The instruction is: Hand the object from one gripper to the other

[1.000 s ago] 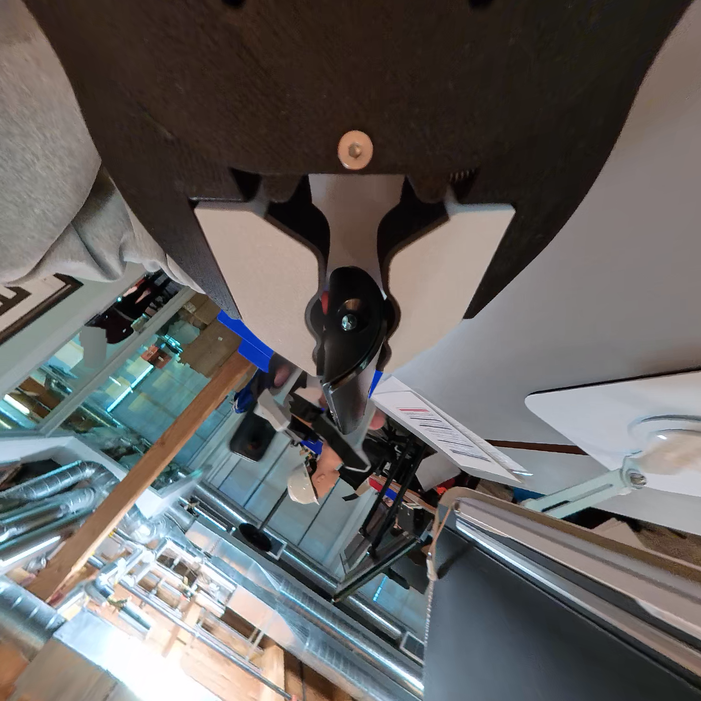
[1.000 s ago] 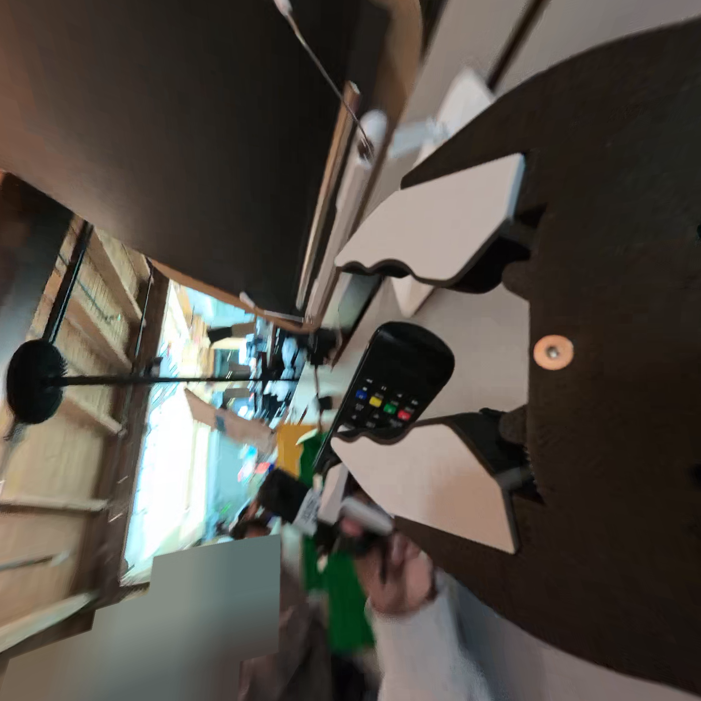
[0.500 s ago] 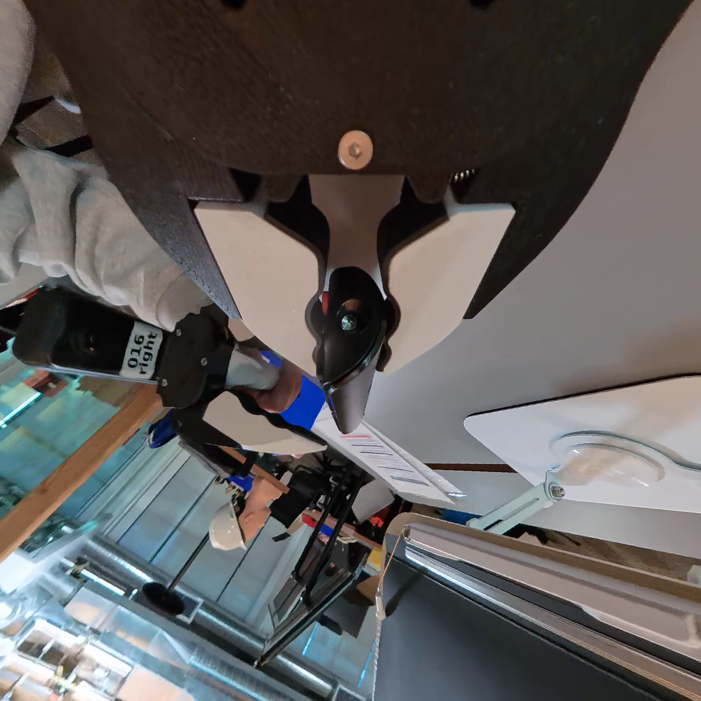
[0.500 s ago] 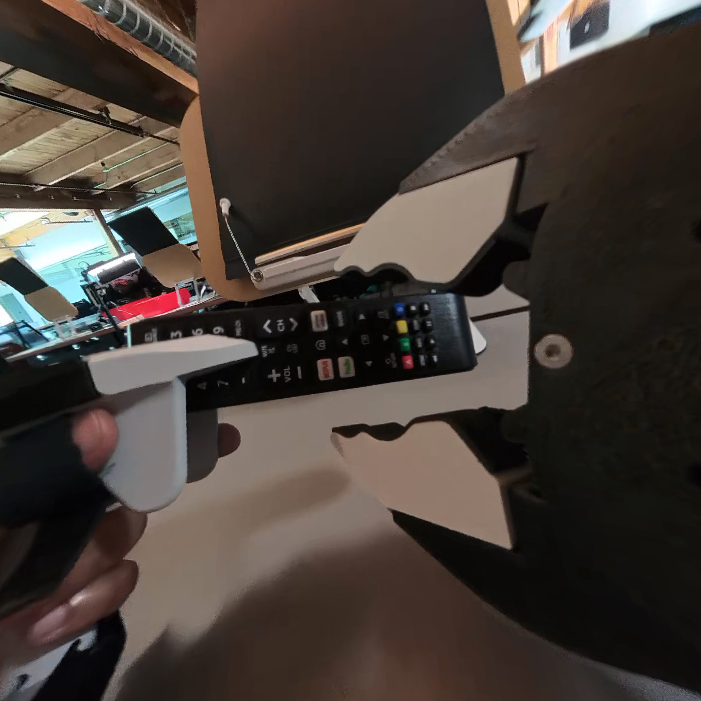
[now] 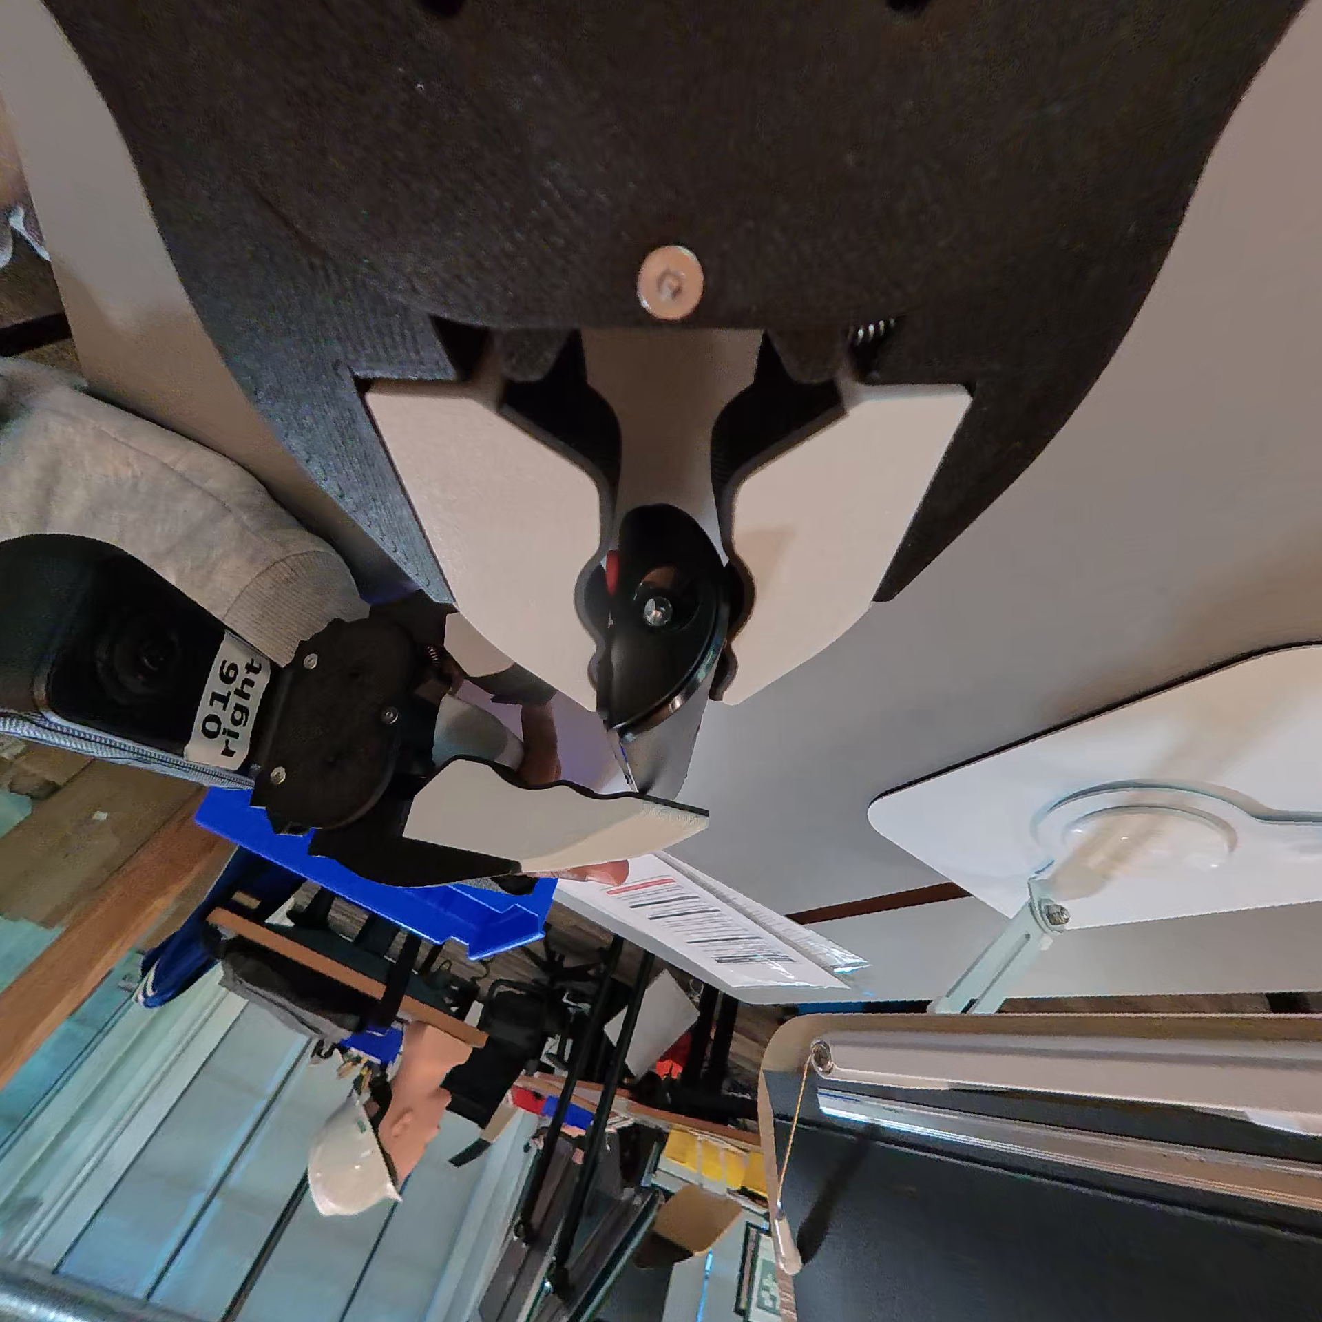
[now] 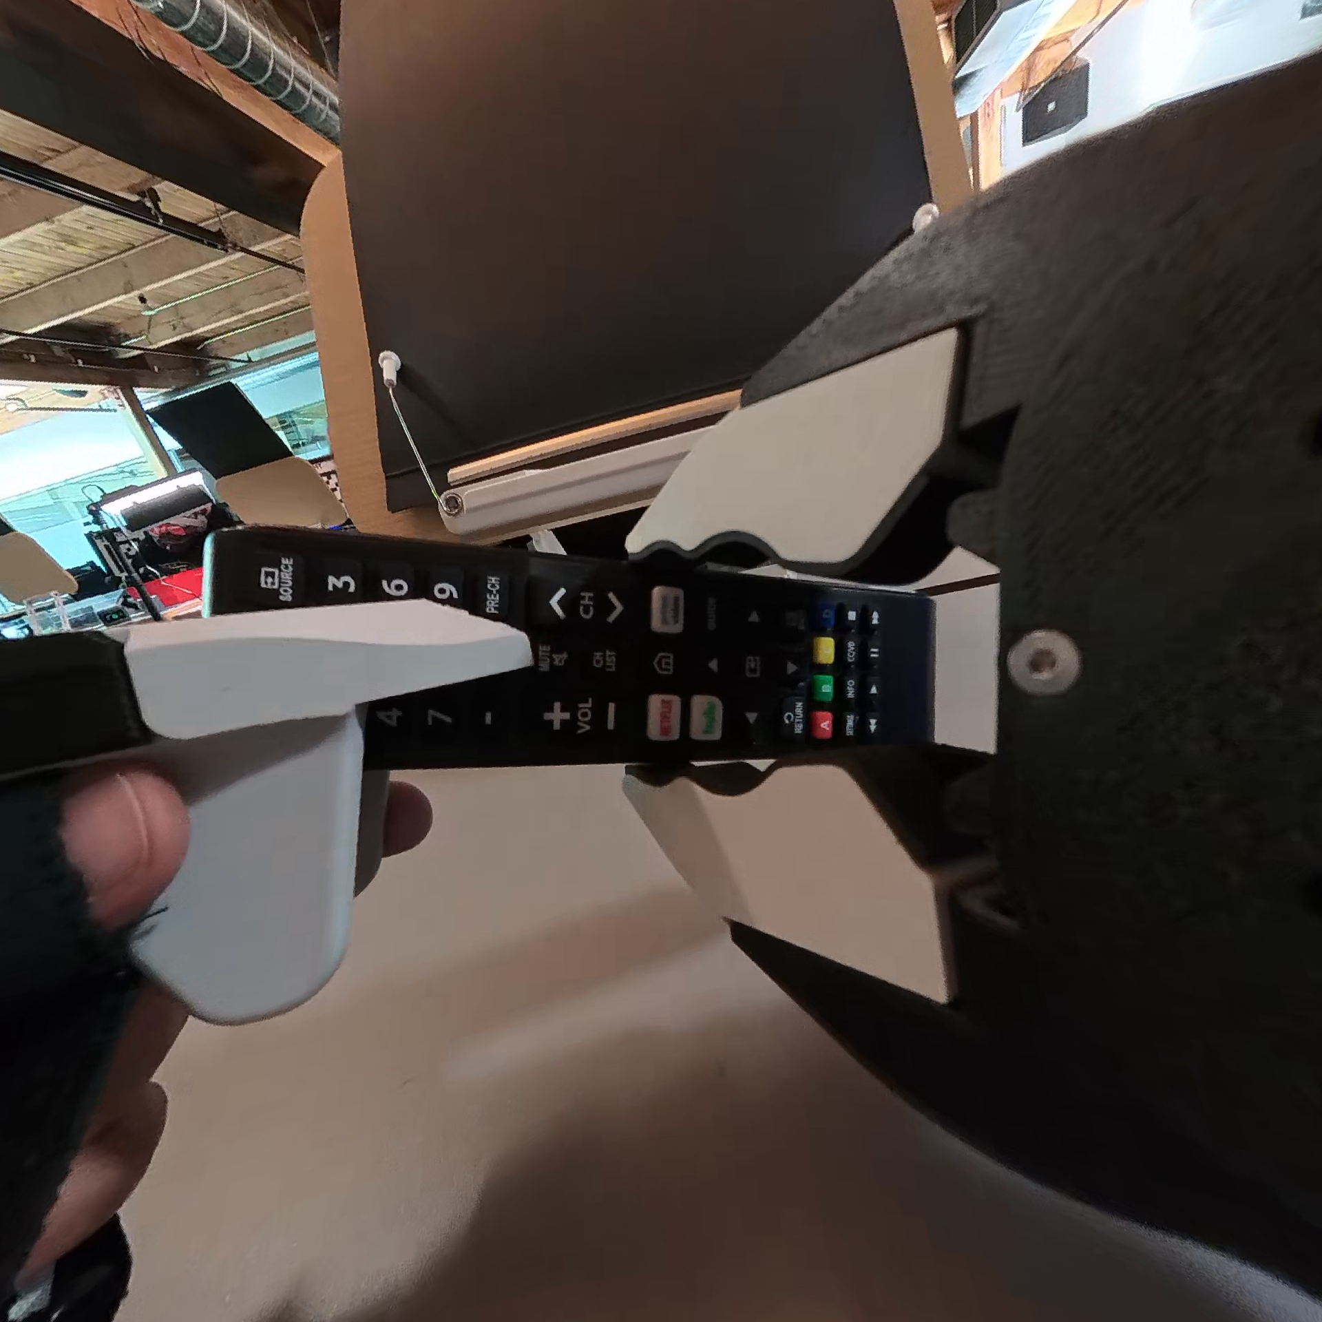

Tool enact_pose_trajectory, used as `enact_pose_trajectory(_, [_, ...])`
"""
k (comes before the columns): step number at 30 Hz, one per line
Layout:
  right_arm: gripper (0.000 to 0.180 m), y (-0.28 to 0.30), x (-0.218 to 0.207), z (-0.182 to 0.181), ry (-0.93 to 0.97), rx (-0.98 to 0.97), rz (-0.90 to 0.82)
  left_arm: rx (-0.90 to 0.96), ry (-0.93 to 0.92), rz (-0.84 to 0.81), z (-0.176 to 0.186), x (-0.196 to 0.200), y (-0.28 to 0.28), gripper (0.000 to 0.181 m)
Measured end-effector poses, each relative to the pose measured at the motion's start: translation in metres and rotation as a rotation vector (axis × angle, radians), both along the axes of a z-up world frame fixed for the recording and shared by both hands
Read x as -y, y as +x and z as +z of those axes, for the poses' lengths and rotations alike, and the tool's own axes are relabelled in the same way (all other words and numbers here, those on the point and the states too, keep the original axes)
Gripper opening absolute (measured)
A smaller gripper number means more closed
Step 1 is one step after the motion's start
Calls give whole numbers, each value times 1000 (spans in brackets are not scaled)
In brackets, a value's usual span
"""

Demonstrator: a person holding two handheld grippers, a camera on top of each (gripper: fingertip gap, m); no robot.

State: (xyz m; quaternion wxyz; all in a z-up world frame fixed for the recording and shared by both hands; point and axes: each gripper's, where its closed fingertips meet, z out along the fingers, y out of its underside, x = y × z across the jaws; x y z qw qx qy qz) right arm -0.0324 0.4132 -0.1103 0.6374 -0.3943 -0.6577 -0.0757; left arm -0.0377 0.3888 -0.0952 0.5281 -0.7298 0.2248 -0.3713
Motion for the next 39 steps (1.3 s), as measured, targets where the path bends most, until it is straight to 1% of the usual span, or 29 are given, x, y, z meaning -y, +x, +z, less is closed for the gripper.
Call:
enact_pose_trajectory(5, [57, 0, -2, -2, -21, -3, -17, 11, -1, -10, 2, 1, 2, 25])
enact_pose_trajectory(6, [53, 0, -3, -1, -24, -5, -25, 8, 1, -8, 2, 1, 2, 25])
enact_pose_trajectory(20, [52, 2, -4, 1, -37, -10, -34, -20, 36, -26, 3, 5, 7, 25])
enact_pose_trajectory(26, [51, 0, 0, 4, -85, -40, -16, 56, 59, -47, 13, 8, 7, 27])
enact_pose_trajectory(27, [52, 0, -1, 4, -91, -38, -23, 84, 73, -45, 17, 8, 7, 30])
enact_pose_trajectory(30, [52, 2, -5, 4, -108, -43, -51, 177, 119, 0, 33, 6, -2, 54])
enact_pose_trajectory(32, [52, 3, -6, 13, -151, -87, -65, 230, 143, 48, 41, 3, -14, 66])
enact_pose_trajectory(35, [51, 5, -7, 42, -245, -194, -91, 313, 210, 118, 55, 0, -34, 73])
enact_pose_trajectory(39, [52, 22, -9, 96, -364, -310, -171, 404, 353, 155, 79, 10, -54, 66])
